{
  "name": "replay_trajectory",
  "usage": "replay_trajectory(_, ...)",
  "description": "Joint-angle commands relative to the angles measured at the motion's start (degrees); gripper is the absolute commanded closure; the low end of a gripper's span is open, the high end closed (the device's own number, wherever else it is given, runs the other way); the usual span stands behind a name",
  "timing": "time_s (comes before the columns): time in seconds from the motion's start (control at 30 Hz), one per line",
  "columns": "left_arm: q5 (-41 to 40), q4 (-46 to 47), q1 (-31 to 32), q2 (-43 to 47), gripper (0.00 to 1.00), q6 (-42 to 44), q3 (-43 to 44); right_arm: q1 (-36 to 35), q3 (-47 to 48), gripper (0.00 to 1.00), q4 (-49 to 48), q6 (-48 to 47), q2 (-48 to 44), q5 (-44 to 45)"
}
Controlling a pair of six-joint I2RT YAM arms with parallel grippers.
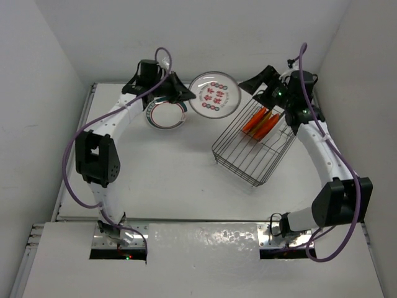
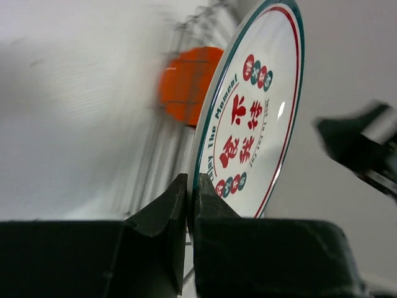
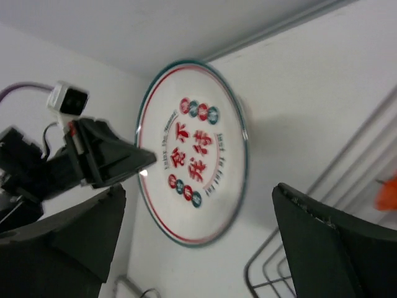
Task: Unload the plates from the dish rack
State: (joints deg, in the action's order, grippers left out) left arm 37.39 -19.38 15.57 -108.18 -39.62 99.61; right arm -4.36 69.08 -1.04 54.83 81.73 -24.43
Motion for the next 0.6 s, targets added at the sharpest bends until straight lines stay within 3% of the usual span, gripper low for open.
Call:
replay_trajectory(0.0,-14.1,-2.8,-9.6,3.8,1.00,-4.6,-5.7,-0.8,11.9,0.01,26.5,-13.3,-1.1,17.7)
replay_trajectory(0.03,-15.5,-3.5,-11.7,3.8,1.00,-4.9,-8.2,-0.9,19.7,0.01,34.0,-14.8,0.0,29.7)
replay_trajectory(0.07,-18.5,-3.6,-13.1,3.4,1.00,-4.4,-8.7,-0.9,23.5,0.01,47.1,-16.4,1.5,34.7)
replay_trajectory(0.13,-20.7,-3.8,-15.5,0.4,1.00,-2.1,-7.7,-0.9,31.3,0.01,57.6,-18.1,5.2,43.8)
replay_trajectory(0.3,-18.1,0.0,-18.9,-8.1,1.00,-2.7,-4.9,-0.9,31.4,0.01,59.4,-21.3,4.8,48.1)
replay_trajectory(0.47,-18.8,-6.1,-19.1,-16.2,1.00,0.7,3.5,-0.8,32.2,0.01,61.2,-24.2,6.9,48.2)
replay_trajectory(0.5,-18.5,-7.5,-19.1,-17.6,0.99,1.0,4.4,-0.8,32.6,0.01,61.9,-24.4,7.6,48.7)
replay_trajectory(0.57,-18.1,-7.3,-19.1,-17.6,0.86,0.9,3.3,-0.8,34.0,0.01,63.6,-24.7,10.2,49.6)
